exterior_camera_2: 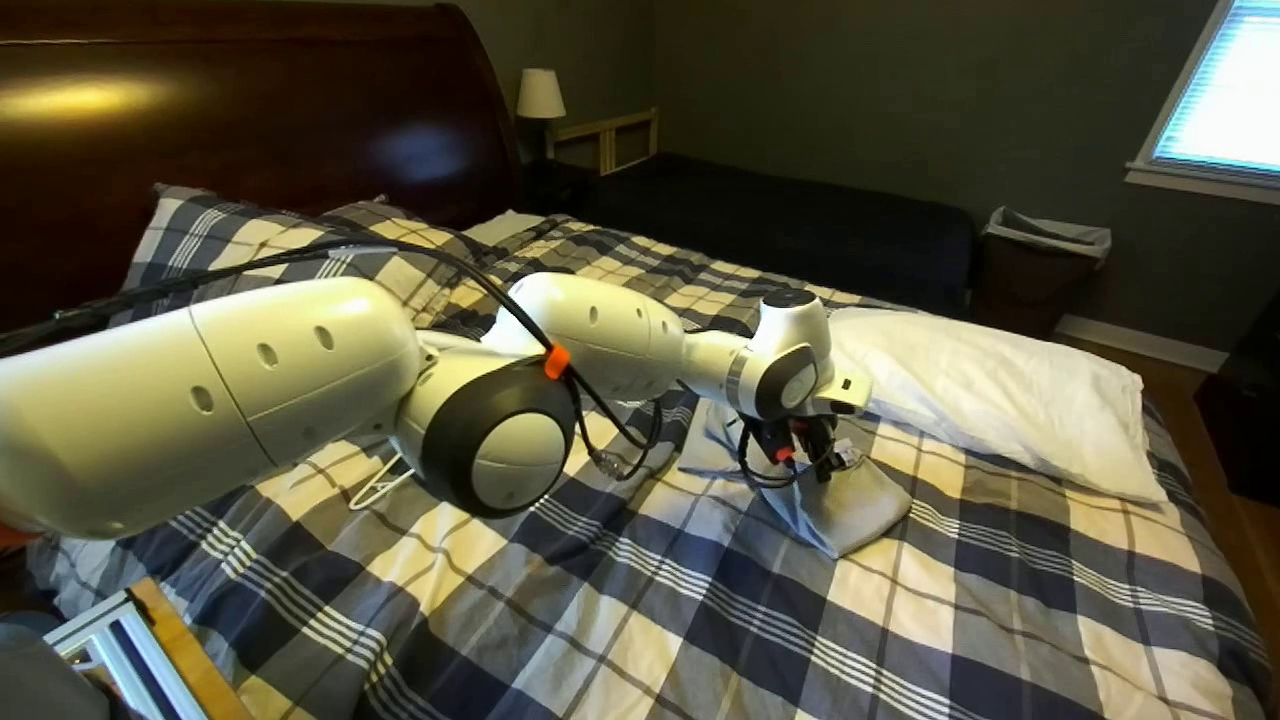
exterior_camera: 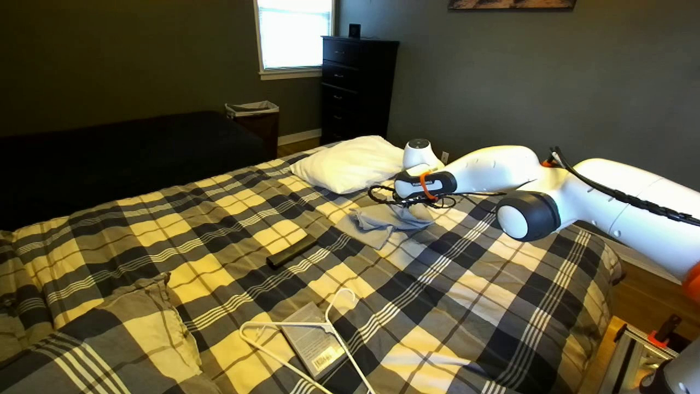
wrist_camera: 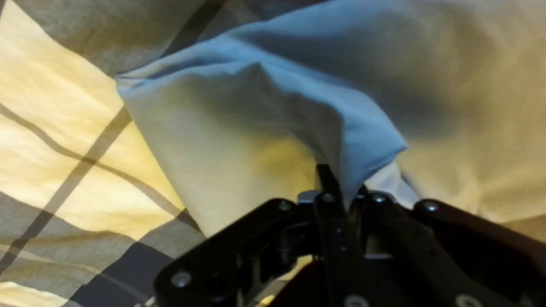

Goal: Move the grey t-shirt to the left and unfold it

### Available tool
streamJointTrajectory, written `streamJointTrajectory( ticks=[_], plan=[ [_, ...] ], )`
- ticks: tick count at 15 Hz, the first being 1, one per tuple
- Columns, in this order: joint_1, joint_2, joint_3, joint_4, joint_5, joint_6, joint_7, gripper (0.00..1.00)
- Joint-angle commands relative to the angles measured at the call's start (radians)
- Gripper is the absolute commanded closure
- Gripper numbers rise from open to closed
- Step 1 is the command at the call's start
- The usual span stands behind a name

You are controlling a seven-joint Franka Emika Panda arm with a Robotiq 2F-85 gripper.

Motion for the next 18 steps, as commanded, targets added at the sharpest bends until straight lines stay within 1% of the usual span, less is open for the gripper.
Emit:
streamJointTrajectory(
  ticks=[1,4,6,7,8,9,11,12,13,14,18],
  plan=[
    [-0.034,0.034,-0.005,0.084,0.017,0.004,0.021,1.0],
    [-0.087,0.03,-0.004,0.065,0.035,-0.007,0.085,1.0],
    [-0.145,0.003,0.003,0.002,0.049,0.003,0.123,1.0],
    [-0.17,0.003,0.004,-0.002,0.06,-0.002,0.139,1.0],
    [-0.192,0.004,0.023,0.009,0.083,0.0,0.146,1.0],
    [-0.157,0.004,-0.001,0.013,0.047,-0.004,0.118,0.98],
    [-0.197,0.003,0.005,0.013,0.066,-0.004,0.119,1.0],
    [-0.192,0.003,-0.006,0.018,0.059,0.019,0.136,1.0],
    [-0.201,0.006,-0.006,0.037,0.067,0.015,0.141,1.0],
    [-0.209,-0.012,-0.012,0.008,0.065,0.031,0.175,1.0],
    [-0.248,-0.027,-0.074,0.001,0.062,-0.008,0.323,1.0]
  ],
)
